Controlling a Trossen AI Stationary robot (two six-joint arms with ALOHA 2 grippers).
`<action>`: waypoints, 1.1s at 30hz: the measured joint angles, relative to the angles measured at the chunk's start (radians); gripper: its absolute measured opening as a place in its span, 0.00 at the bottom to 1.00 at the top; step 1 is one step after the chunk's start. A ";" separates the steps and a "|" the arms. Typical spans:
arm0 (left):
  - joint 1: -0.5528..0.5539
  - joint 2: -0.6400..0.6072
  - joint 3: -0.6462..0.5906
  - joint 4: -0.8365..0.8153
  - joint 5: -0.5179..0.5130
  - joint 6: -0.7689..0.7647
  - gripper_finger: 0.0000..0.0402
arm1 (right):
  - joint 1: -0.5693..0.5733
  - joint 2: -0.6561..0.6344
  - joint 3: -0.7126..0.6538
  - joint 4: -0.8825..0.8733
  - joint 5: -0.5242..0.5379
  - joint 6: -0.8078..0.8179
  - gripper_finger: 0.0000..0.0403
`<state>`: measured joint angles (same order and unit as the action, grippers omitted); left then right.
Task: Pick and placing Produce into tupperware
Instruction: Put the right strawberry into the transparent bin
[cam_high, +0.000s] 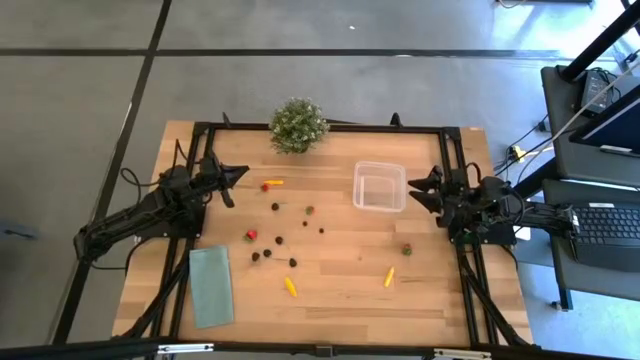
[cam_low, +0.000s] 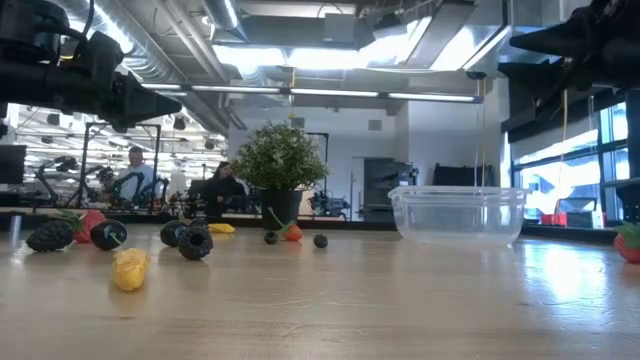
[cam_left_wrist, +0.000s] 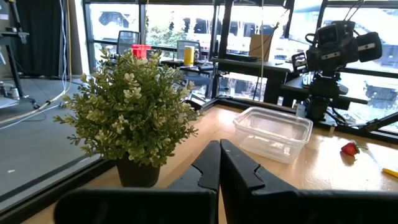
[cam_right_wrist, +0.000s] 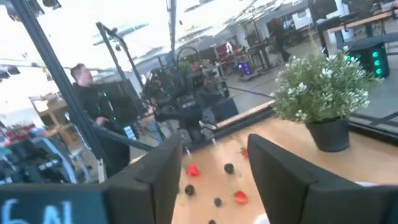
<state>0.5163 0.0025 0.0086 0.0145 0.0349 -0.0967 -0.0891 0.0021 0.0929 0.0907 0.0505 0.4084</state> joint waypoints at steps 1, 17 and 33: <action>0.000 0.000 0.000 0.000 0.000 0.000 0.00 | 0.000 0.000 0.000 0.018 0.000 0.011 0.48; 0.000 0.000 0.000 0.002 0.000 0.001 0.00 | 0.002 0.099 0.146 -0.018 0.034 -0.030 0.47; 0.000 0.000 0.000 0.003 -0.047 0.002 0.00 | 0.002 0.819 0.783 -0.986 -0.087 0.437 0.41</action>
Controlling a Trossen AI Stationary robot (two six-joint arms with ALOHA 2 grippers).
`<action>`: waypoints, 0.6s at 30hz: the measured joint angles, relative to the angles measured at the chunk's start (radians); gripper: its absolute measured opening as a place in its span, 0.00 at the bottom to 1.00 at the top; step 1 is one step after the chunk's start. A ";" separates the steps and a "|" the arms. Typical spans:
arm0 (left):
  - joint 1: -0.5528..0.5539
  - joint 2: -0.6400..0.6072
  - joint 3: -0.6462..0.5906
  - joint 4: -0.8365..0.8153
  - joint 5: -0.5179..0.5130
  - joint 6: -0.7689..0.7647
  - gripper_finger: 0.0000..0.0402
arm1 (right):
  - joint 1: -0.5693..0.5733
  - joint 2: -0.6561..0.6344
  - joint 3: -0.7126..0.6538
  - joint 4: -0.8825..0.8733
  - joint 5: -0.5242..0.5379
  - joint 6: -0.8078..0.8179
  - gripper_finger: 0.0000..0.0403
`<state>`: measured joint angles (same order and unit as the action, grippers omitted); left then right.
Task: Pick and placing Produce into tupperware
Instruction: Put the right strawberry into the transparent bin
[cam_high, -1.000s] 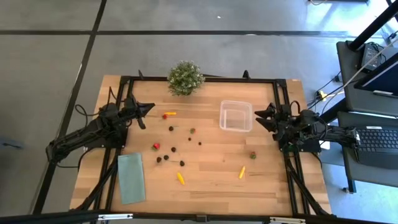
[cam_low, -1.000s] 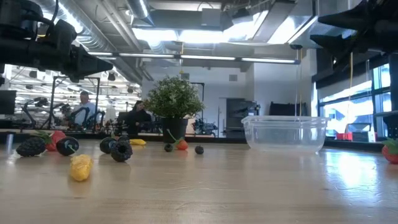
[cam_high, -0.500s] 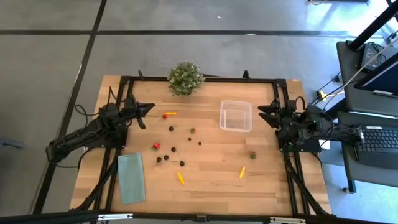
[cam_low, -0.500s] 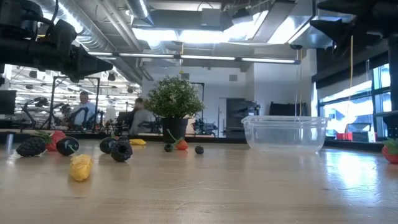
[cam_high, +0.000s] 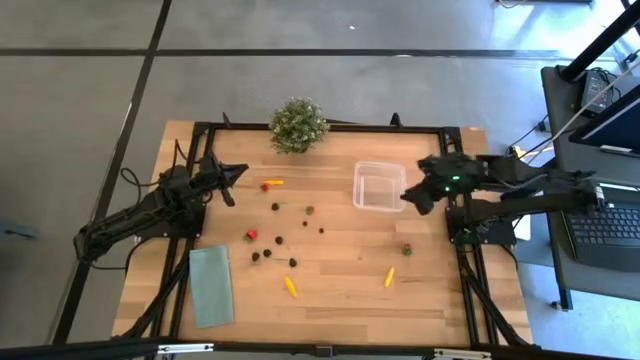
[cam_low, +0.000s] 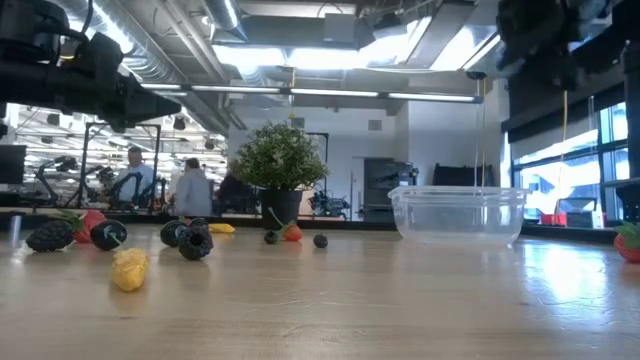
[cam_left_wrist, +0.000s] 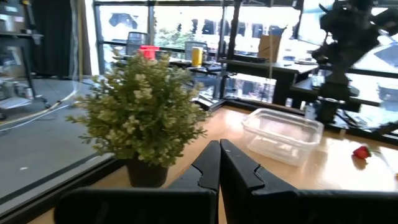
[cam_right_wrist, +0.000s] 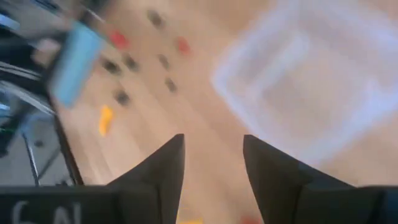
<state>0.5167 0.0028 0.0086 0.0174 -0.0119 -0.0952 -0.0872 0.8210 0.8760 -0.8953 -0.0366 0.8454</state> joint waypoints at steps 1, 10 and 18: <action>0.000 0.000 0.000 0.000 -0.010 0.000 0.00 | 0.000 0.038 0.019 -0.051 -0.025 0.031 0.41; 0.000 0.000 0.000 0.000 -0.031 -0.001 0.00 | 0.056 0.254 0.017 -0.201 -0.137 0.092 0.41; 0.000 0.000 0.000 0.000 -0.031 -0.001 0.00 | 0.094 0.326 0.013 -0.199 -0.140 0.124 0.44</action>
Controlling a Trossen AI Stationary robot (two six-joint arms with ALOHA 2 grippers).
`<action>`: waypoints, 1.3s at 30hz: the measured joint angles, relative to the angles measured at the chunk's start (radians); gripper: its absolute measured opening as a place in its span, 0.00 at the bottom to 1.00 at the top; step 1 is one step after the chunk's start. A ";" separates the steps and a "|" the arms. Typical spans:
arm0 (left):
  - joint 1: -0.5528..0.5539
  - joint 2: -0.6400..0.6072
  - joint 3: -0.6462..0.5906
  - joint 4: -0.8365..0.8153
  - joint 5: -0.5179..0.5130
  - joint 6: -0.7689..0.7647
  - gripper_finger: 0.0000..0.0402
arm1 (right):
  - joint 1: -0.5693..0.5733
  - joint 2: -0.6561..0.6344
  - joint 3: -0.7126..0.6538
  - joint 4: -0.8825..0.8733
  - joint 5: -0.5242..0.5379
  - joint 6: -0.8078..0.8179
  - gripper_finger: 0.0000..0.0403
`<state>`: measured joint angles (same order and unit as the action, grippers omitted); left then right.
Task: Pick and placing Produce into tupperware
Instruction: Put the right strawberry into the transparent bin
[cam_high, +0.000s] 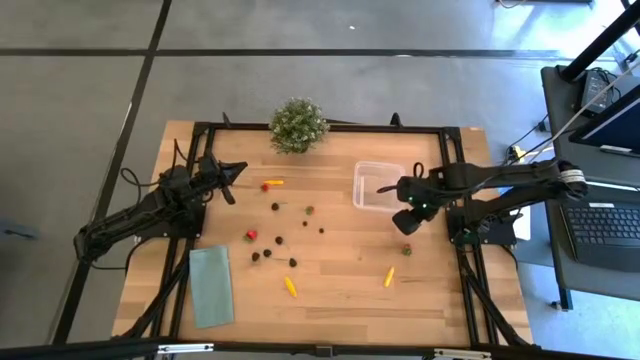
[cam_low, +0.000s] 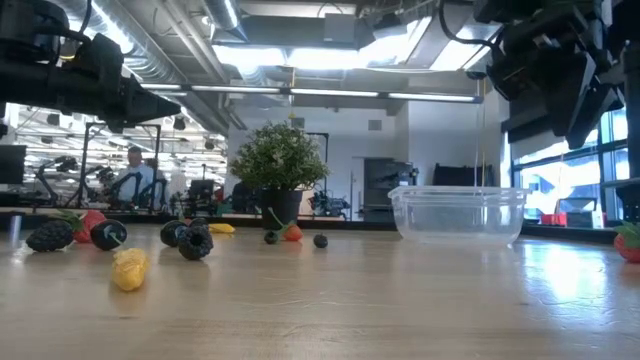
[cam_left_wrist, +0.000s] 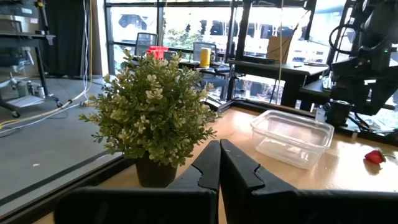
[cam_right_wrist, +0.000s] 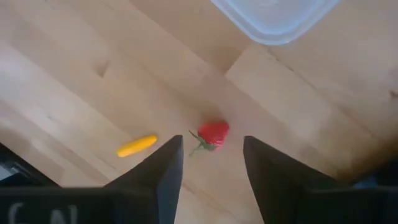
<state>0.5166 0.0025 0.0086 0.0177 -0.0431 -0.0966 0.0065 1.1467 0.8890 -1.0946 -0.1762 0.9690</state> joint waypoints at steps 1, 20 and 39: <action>0.000 0.000 0.000 0.000 0.000 0.000 0.00 | 0.005 0.003 0.000 0.000 0.003 0.008 0.45; 0.000 0.000 0.000 -0.002 0.000 -0.001 0.00 | 0.211 0.030 -0.037 0.011 0.071 0.165 0.80; 0.000 0.000 0.000 -0.002 0.000 -0.001 0.00 | 0.305 0.218 -0.266 0.357 0.100 0.257 0.73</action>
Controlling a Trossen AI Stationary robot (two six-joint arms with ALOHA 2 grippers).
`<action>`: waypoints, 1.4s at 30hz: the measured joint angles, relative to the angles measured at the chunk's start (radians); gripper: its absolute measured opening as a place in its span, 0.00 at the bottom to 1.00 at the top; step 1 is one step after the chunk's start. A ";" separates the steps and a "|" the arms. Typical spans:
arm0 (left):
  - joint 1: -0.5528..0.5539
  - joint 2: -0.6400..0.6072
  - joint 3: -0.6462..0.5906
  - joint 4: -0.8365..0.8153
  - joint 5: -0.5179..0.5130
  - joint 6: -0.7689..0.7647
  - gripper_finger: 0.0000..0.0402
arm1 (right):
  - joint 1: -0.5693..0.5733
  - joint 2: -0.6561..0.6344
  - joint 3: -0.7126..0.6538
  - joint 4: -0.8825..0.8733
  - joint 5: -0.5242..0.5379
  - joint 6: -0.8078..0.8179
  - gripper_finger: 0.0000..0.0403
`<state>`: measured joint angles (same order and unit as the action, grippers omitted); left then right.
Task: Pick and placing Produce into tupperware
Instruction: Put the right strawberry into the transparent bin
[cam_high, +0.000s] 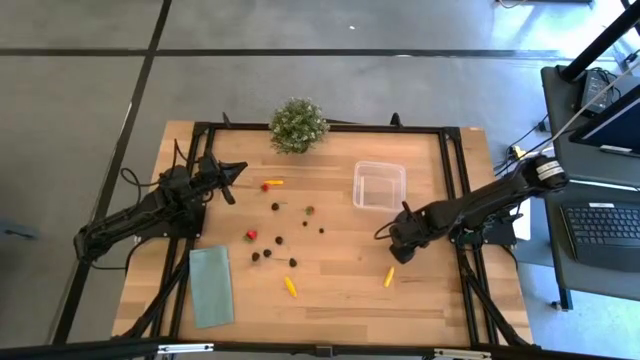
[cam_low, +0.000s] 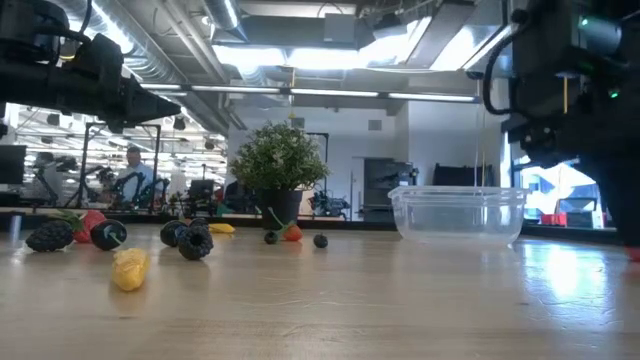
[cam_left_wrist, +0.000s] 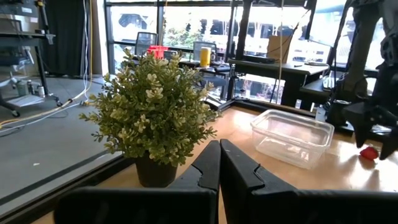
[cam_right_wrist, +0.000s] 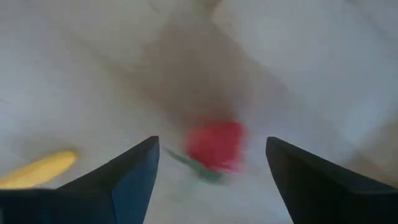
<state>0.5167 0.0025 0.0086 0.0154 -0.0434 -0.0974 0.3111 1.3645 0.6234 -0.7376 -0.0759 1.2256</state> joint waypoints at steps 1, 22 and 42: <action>0.000 0.000 0.000 0.000 0.000 0.000 0.00 | 0.000 0.008 -0.007 0.039 -0.003 0.000 0.72; 0.000 0.000 0.000 -0.001 0.000 0.000 0.00 | 0.020 0.064 -0.008 0.066 -0.035 -0.025 0.65; 0.000 0.000 0.000 0.000 0.000 0.000 0.00 | 0.033 0.065 -0.009 0.057 -0.061 -0.109 0.57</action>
<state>0.5167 0.0025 0.0086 0.0151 -0.0437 -0.0975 0.3439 1.4299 0.6140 -0.6802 -0.1364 1.1168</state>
